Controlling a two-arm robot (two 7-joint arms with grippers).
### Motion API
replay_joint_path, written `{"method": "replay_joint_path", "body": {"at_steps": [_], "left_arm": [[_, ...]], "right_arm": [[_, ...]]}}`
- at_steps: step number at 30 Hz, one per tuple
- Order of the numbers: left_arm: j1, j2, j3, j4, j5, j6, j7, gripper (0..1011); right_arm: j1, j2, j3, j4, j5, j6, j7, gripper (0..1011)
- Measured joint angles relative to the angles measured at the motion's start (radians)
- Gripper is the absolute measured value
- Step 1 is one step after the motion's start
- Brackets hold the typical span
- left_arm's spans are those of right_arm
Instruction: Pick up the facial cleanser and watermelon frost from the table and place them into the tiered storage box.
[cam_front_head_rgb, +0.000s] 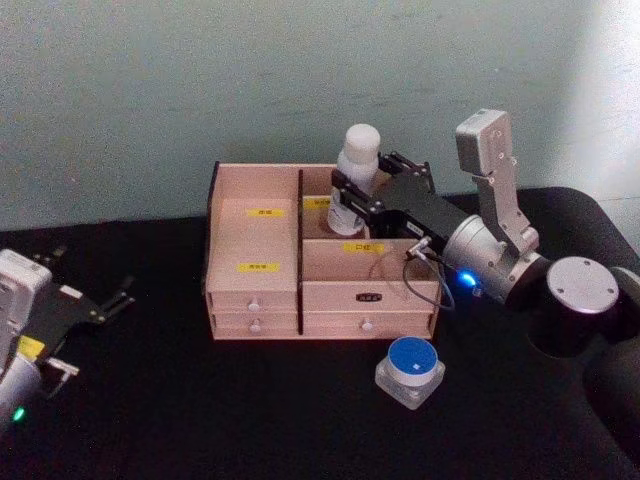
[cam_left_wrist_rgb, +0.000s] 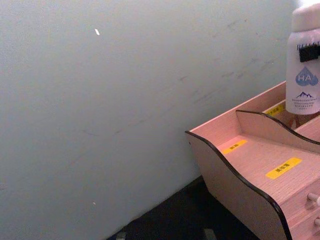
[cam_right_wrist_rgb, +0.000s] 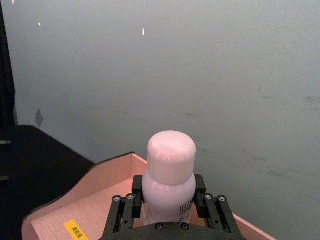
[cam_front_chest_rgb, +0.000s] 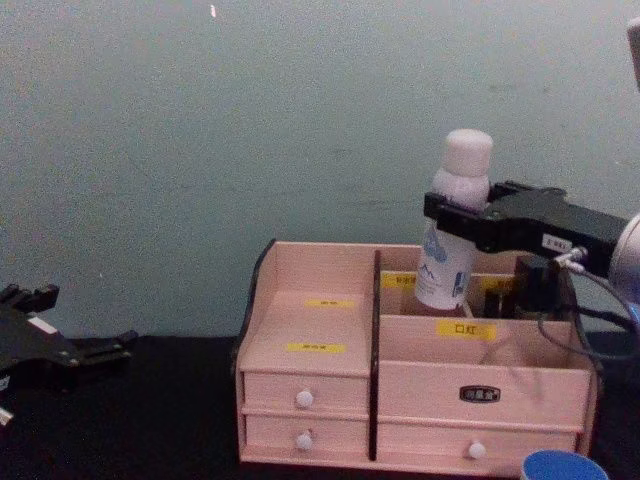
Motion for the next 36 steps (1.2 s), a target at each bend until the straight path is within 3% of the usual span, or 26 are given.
{"method": "replay_joint_path", "body": {"at_steps": [18, 36], "left_arm": [[0.0, 0.0, 0.0, 0.0, 0.0, 0.0, 0.0, 1002], [0.0, 0.0, 0.0, 0.0, 0.0, 0.0, 0.0, 1001]], "right_arm": [[0.042, -0.036, 0.0, 0.107, -0.03, 0.002, 0.016, 593], [0.059, -0.045, -0.01, 0.156, -0.06, 0.042, 0.016, 593]]}}
